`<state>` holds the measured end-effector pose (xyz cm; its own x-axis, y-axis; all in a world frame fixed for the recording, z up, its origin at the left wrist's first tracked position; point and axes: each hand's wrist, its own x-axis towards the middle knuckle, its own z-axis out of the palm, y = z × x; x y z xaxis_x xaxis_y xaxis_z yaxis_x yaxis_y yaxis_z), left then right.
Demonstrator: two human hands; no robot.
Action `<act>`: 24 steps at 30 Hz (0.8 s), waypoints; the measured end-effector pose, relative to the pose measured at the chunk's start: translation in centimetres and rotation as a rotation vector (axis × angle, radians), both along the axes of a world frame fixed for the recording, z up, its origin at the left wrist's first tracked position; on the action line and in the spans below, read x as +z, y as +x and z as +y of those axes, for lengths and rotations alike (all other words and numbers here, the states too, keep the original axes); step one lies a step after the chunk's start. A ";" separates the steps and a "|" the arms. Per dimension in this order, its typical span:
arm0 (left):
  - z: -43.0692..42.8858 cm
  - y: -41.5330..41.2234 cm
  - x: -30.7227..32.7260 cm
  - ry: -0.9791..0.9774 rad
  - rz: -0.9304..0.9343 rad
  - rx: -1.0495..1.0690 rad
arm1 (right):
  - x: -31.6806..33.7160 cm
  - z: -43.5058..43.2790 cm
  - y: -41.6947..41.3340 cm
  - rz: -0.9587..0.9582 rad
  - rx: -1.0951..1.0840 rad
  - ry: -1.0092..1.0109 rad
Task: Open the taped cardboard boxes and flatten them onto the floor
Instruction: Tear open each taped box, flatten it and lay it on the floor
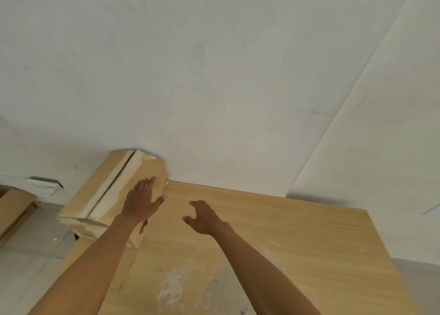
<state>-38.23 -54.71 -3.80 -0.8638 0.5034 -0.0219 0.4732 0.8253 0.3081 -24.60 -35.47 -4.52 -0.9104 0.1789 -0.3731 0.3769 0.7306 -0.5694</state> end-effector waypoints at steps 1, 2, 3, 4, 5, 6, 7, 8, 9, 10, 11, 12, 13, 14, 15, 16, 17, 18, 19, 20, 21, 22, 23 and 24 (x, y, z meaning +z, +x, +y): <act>-1.9 -1.7 -0.5 -0.043 0.010 0.002 | -0.4 -1.4 -1.2 -0.017 -0.010 -0.018; -3.9 -3.1 -1.0 -0.079 0.018 0.012 | -0.6 -2.8 -2.4 -0.021 -0.024 -0.029; -5.8 -4.4 -1.6 -0.109 0.019 0.025 | -0.7 -4.2 -3.5 -0.020 -0.037 -0.033; -7.4 -5.5 -1.9 -0.134 0.008 0.038 | -0.7 -5.5 -4.5 -0.020 -0.050 -0.039; -8.6 -6.5 -2.1 -0.156 -0.011 0.045 | -0.7 -6.8 -5.4 -0.020 -0.061 -0.051; -9.6 -7.4 -2.1 -0.179 -0.038 0.057 | -0.7 -8.0 -6.4 -0.018 -0.070 -0.064; -10.1 -8.2 -1.9 -0.201 -0.069 0.082 | -0.6 -9.2 -7.2 -0.021 -0.074 -0.075; -10.6 -8.8 -1.7 -0.219 -0.110 0.121 | -0.5 -10.3 -7.9 -0.027 -0.076 -0.083; -10.9 -9.4 -1.7 -0.225 -0.150 0.163 | -0.3 -11.3 -8.6 -0.036 -0.079 -0.089; -11.2 -10.0 -1.7 -0.212 -0.199 0.209 | -0.3 -12.1 -9.2 -0.047 -0.085 -0.095; -11.5 -10.5 -1.8 -0.192 -0.251 0.244 | -0.2 -12.8 -9.7 -0.061 -0.095 -0.101; -12.0 -10.9 -1.9 -0.196 -0.292 0.256 | -0.1 -13.4 -10.2 -0.078 -0.102 -0.110; -12.3 -11.3 -2.0 -0.232 -0.303 0.241 | 0.0 -13.9 -10.5 -0.098 -0.109 -0.114; -12.3 -11.5 -2.1 -0.275 -0.280 0.204 | 0.0 -14.4 -10.8 -0.112 -0.119 -0.110; -12.2 -11.5 -1.9 -0.290 -0.239 0.174 | 0.0 -14.7 -11.0 -0.123 -0.133 -0.105; -12.1 -11.3 -1.7 -0.258 -0.196 0.175 | 0.0 -15.0 -11.1 -0.132 -0.148 -0.106; -12.0 -11.2 -1.6 -0.193 -0.169 0.207 | 0.1 -15.2 -11.3 -0.143 -0.156 -0.108; -12.1 -11.1 -1.5 -0.123 -0.173 0.259 | 0.0 -15.4 -11.4 -0.154 -0.150 -0.104; -12.2 -11.2 -1.6 -0.078 -0.203 0.302 | 0.1 -15.7 -11.4 -0.165 -0.142 -0.093; -12.2 -11.3 -1.7 -0.072 -0.227 0.324 | 0.0 -15.7 -11.5 -0.166 -0.137 -0.084; -12.1 -11.4 -1.8 -0.093 -0.243 0.329 | -0.1 -15.7 -11.5 -0.172 -0.141 -0.087; -12.2 -11.6 -1.6 -0.118 -0.266 0.329 | -0.2 -15.7 -11.4 -0.174 -0.145 -0.095; -12.4 -12.0 -1.6 -0.124 -0.288 0.342 | -0.3 -15.7 -11.4 -0.174 -0.150 -0.100; -12.6 -12.3 -1.5 -0.112 -0.304 0.372 | -0.3 -15.7 -11.3 -0.173 -0.148 -0.103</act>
<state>-50.52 -67.36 -5.32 -0.9306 0.1417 -0.3376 0.0419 0.9572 0.2863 -35.87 -51.14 -4.80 -0.7980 0.2590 -0.5441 0.5740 0.6017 -0.5554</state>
